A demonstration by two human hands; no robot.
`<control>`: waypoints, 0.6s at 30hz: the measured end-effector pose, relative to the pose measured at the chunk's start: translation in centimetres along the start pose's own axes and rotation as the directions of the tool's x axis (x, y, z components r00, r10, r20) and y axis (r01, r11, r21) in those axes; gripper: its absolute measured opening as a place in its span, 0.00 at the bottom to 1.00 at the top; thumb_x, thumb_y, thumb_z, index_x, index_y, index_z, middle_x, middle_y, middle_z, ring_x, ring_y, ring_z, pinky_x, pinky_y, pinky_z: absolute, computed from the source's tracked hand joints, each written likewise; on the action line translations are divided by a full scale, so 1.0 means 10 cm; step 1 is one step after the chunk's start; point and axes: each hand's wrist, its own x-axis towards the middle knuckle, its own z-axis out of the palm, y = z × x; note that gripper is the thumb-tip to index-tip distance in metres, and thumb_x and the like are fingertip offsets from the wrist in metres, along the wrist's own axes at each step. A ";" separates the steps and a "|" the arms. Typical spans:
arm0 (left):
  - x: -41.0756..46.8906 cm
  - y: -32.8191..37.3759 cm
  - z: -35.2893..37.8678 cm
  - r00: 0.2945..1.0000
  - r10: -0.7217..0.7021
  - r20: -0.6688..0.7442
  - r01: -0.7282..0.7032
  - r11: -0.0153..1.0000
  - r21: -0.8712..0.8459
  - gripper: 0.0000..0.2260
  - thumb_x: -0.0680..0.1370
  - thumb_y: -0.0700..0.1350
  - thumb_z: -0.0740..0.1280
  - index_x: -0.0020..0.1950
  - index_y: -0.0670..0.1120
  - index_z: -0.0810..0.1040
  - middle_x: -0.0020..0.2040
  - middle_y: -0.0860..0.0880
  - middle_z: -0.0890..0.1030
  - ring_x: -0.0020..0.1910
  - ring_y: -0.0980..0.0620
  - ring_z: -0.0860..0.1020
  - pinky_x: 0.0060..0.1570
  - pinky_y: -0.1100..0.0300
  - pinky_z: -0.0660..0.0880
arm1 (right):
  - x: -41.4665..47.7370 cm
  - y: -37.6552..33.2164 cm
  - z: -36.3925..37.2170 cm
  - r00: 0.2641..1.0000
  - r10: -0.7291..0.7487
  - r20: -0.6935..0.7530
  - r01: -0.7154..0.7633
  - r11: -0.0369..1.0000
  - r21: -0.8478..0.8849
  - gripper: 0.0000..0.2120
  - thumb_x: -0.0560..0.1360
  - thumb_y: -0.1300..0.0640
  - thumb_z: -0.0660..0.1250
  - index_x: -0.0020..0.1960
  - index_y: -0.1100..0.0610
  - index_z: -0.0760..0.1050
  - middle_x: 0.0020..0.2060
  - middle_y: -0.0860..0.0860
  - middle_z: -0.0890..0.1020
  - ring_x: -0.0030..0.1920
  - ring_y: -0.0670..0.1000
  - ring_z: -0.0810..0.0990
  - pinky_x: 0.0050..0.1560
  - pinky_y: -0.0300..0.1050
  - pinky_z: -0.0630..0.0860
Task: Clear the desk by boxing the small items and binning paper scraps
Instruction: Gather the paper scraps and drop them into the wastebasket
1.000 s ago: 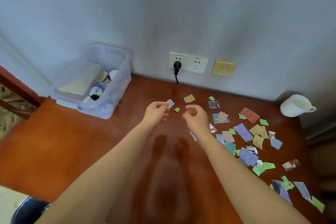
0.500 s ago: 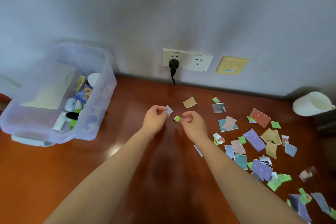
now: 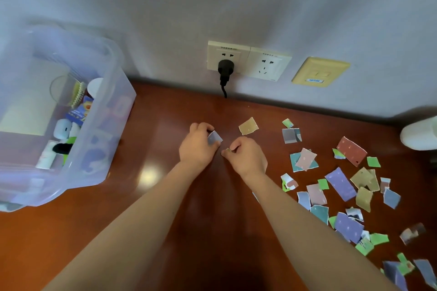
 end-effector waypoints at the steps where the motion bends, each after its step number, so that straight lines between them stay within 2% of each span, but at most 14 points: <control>1: 0.00 0.01 0.01 1.000 0.003 -0.007 -0.003 1.000 0.028 0.17 0.73 0.51 0.71 0.60 0.51 0.74 0.59 0.50 0.71 0.50 0.46 0.78 0.48 0.51 0.77 | 0.02 0.01 0.00 1.000 -0.005 0.002 0.005 1.000 -0.010 0.11 0.69 0.44 0.73 0.39 0.49 0.74 0.42 0.46 0.78 0.40 0.49 0.77 0.35 0.41 0.66; 5: 0.02 0.02 0.01 1.000 -0.001 -0.025 0.002 0.999 0.042 0.13 0.73 0.51 0.71 0.55 0.52 0.74 0.57 0.51 0.72 0.48 0.47 0.78 0.46 0.53 0.76 | 0.04 0.05 0.00 1.000 -0.019 0.008 0.019 0.999 0.038 0.12 0.68 0.47 0.73 0.35 0.50 0.72 0.37 0.46 0.78 0.39 0.50 0.77 0.35 0.42 0.69; 7: 0.02 0.03 0.02 1.000 -0.009 -0.018 0.009 0.999 0.031 0.11 0.73 0.51 0.70 0.52 0.53 0.73 0.53 0.53 0.76 0.47 0.48 0.78 0.45 0.54 0.75 | 0.04 0.06 -0.04 1.000 -0.021 0.013 0.017 0.977 0.213 0.10 0.67 0.53 0.70 0.33 0.51 0.70 0.34 0.46 0.77 0.38 0.53 0.78 0.37 0.47 0.74; 9: 0.05 0.05 0.05 1.000 -0.020 0.007 0.020 0.999 -0.040 0.08 0.73 0.51 0.69 0.50 0.54 0.73 0.47 0.54 0.79 0.45 0.50 0.78 0.44 0.54 0.75 | 0.05 0.09 -0.13 1.000 0.015 0.007 -0.017 0.891 0.453 0.10 0.67 0.59 0.67 0.32 0.52 0.68 0.35 0.53 0.79 0.39 0.57 0.80 0.39 0.53 0.79; 10: 0.06 0.07 0.07 0.999 -0.020 0.025 0.023 0.994 -0.107 0.08 0.73 0.50 0.68 0.50 0.54 0.74 0.44 0.55 0.80 0.44 0.51 0.78 0.44 0.55 0.75 | 0.06 0.10 -0.18 0.999 0.051 0.020 -0.053 0.830 0.556 0.09 0.69 0.62 0.66 0.34 0.54 0.68 0.37 0.56 0.80 0.39 0.57 0.82 0.37 0.52 0.80; 13: 0.11 0.23 0.12 0.996 0.003 0.084 0.025 0.945 -0.327 0.09 0.77 0.45 0.66 0.56 0.51 0.76 0.43 0.56 0.78 0.43 0.54 0.77 0.43 0.61 0.73 | 0.12 0.12 -0.37 0.985 0.147 0.087 -0.165 0.689 0.706 0.04 0.74 0.67 0.60 0.45 0.60 0.72 0.35 0.55 0.77 0.31 0.49 0.77 0.29 0.41 0.75; 15: 0.15 0.36 0.16 0.995 0.020 0.100 0.025 0.903 -0.430 0.07 0.78 0.41 0.64 0.54 0.49 0.76 0.44 0.54 0.78 0.39 0.57 0.75 0.37 0.69 0.71 | 0.17 0.15 -0.48 0.975 0.191 0.116 -0.213 0.640 0.738 0.06 0.75 0.65 0.58 0.47 0.59 0.73 0.32 0.52 0.73 0.28 0.47 0.69 0.27 0.39 0.67; 16: 0.17 0.43 0.19 0.994 0.011 0.113 0.043 0.883 -0.468 0.06 0.78 0.39 0.63 0.52 0.48 0.75 0.43 0.53 0.77 0.37 0.58 0.74 0.35 0.69 0.70 | 0.21 0.18 -0.51 0.971 0.212 0.110 -0.223 0.641 0.734 0.06 0.77 0.63 0.58 0.46 0.56 0.74 0.32 0.51 0.72 0.29 0.46 0.68 0.27 0.38 0.65; 18: 0.21 0.57 0.26 0.988 -0.030 0.154 0.108 0.844 -0.526 0.08 0.77 0.36 0.59 0.47 0.49 0.73 0.41 0.48 0.76 0.34 0.54 0.73 0.35 0.62 0.70 | 0.29 0.26 -0.56 0.967 0.247 0.063 -0.220 0.681 0.698 0.06 0.78 0.58 0.59 0.47 0.53 0.75 0.33 0.49 0.72 0.33 0.46 0.69 0.30 0.39 0.65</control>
